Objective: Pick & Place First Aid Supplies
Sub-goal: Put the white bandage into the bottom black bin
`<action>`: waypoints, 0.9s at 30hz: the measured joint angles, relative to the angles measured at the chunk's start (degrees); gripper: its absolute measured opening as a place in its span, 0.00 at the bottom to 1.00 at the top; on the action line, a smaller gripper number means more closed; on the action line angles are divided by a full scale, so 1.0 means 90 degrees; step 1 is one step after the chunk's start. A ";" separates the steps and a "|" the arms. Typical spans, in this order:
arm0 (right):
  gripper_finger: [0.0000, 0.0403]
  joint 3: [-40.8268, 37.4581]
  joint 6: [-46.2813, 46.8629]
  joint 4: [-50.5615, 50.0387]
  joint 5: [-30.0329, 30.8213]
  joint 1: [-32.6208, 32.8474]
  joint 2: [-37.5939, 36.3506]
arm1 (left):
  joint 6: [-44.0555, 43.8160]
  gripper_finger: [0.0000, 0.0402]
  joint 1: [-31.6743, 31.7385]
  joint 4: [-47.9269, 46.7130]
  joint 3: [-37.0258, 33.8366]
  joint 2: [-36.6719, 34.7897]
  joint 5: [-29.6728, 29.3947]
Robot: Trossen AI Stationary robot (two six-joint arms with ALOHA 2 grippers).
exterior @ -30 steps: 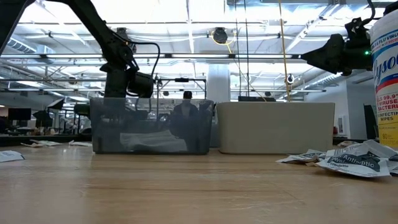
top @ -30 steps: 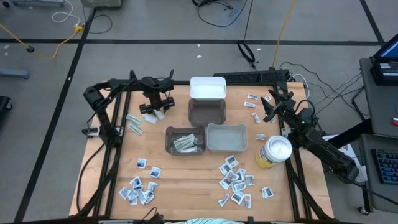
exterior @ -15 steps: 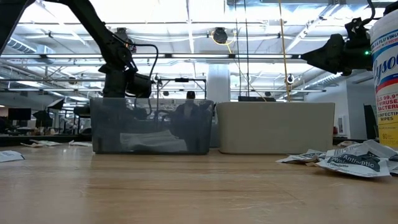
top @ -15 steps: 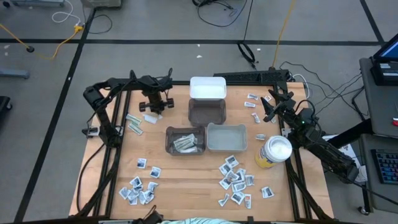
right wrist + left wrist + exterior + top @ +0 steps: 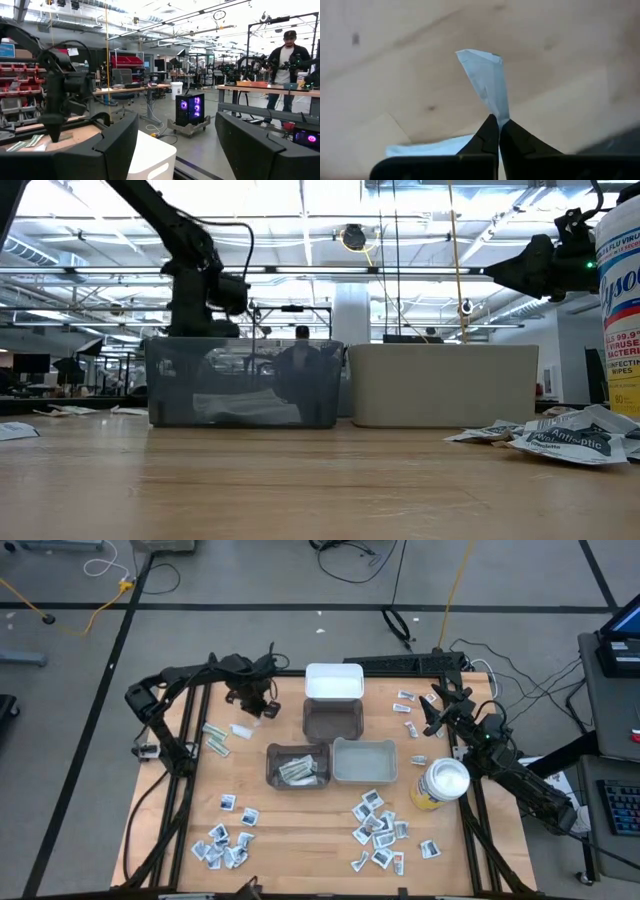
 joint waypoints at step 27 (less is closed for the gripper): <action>0.65 0.0000 0.0000 0.0000 0.0000 0.0000 0.0002 | 0.5475 0.00 -0.2526 -0.2721 0.2492 0.0117 -0.1027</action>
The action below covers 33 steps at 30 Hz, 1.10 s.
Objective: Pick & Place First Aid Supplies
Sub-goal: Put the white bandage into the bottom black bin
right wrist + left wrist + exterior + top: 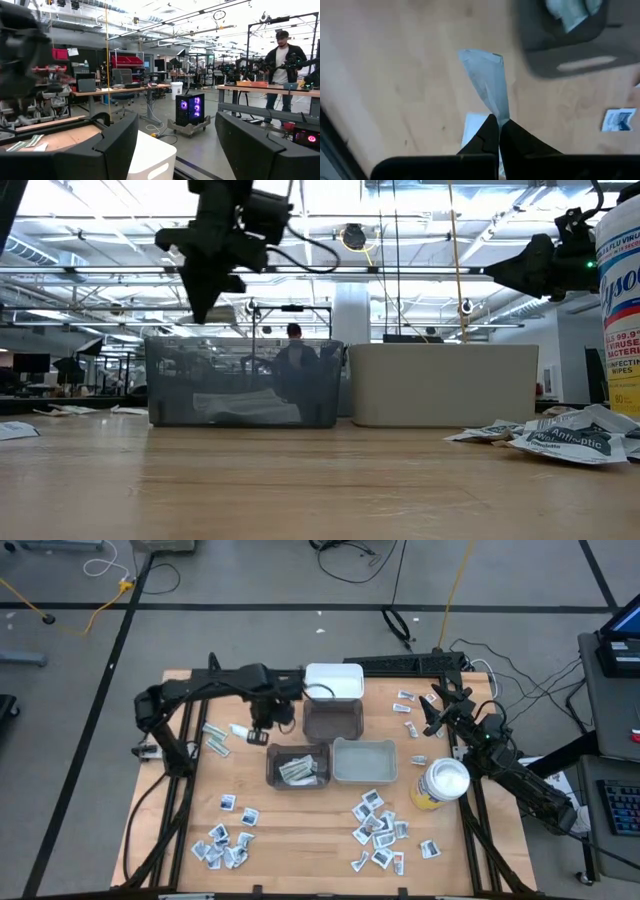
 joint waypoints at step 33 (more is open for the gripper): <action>0.65 -0.0002 0.0000 0.0001 0.0000 0.0000 0.0000 | -0.1883 0.00 -0.1870 0.0657 0.1322 0.1371 0.0334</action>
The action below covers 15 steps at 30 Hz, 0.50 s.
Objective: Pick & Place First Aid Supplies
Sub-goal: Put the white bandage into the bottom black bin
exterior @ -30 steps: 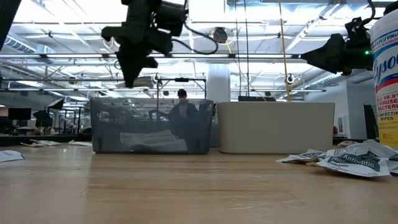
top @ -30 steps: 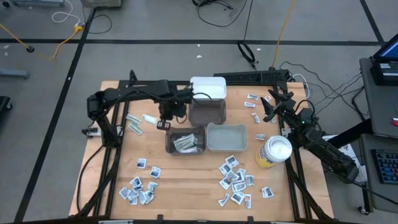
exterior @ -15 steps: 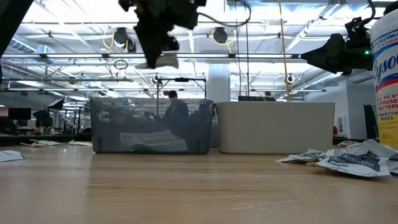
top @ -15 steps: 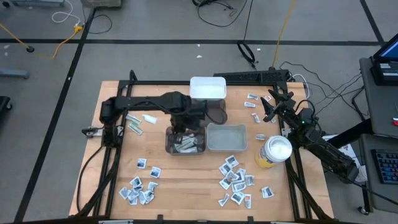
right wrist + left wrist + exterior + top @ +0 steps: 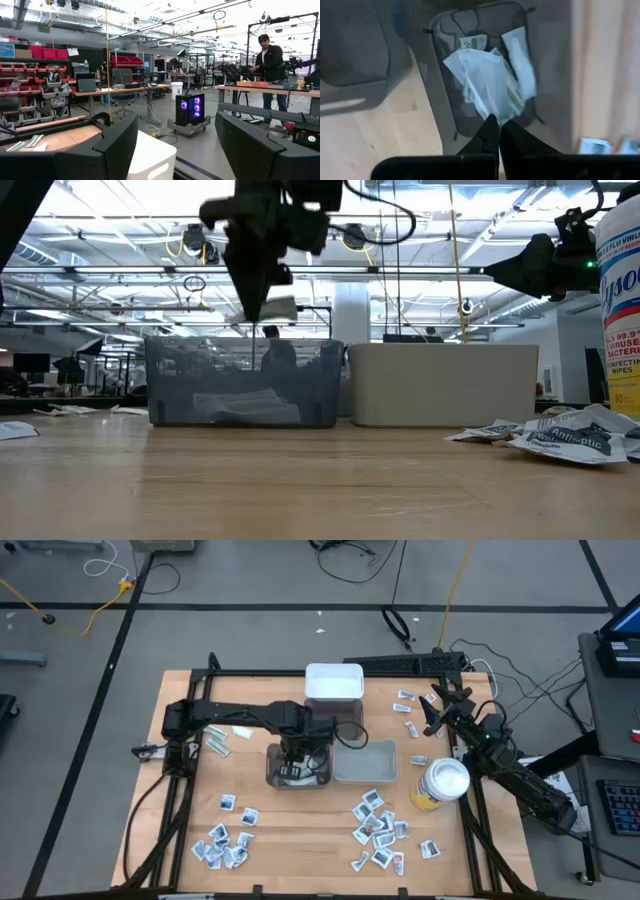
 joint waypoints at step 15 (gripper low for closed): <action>0.65 0.0002 0.0000 -0.0001 -0.0001 0.0000 0.0000 | 0.0062 0.03 0.0014 0.1915 -0.1956 0.0000 -0.0004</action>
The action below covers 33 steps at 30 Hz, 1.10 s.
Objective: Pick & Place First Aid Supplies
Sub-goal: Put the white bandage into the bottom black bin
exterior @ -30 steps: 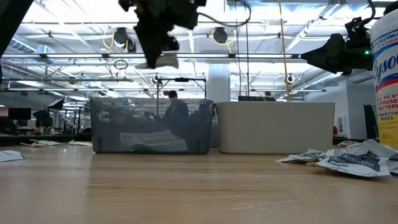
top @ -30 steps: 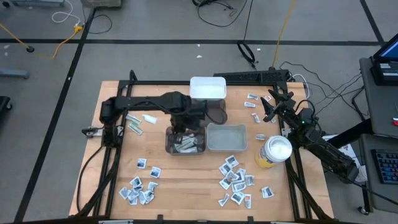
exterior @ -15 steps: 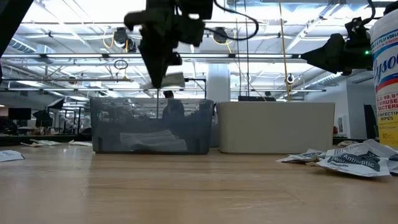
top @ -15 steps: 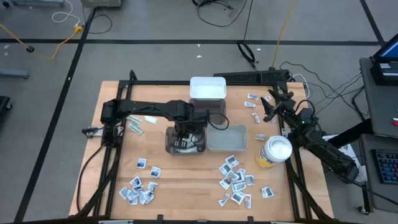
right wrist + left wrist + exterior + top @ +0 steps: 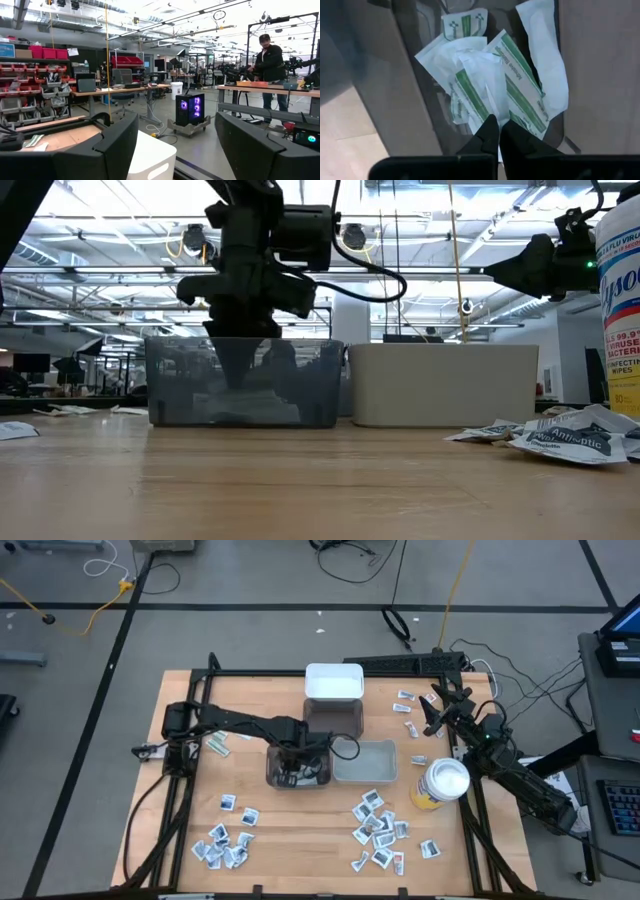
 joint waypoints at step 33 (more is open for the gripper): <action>0.65 0.0001 0.0000 0.0009 0.0001 0.0001 0.0000 | -0.1724 0.80 0.0502 -0.0104 0.0289 -0.0874 -0.0163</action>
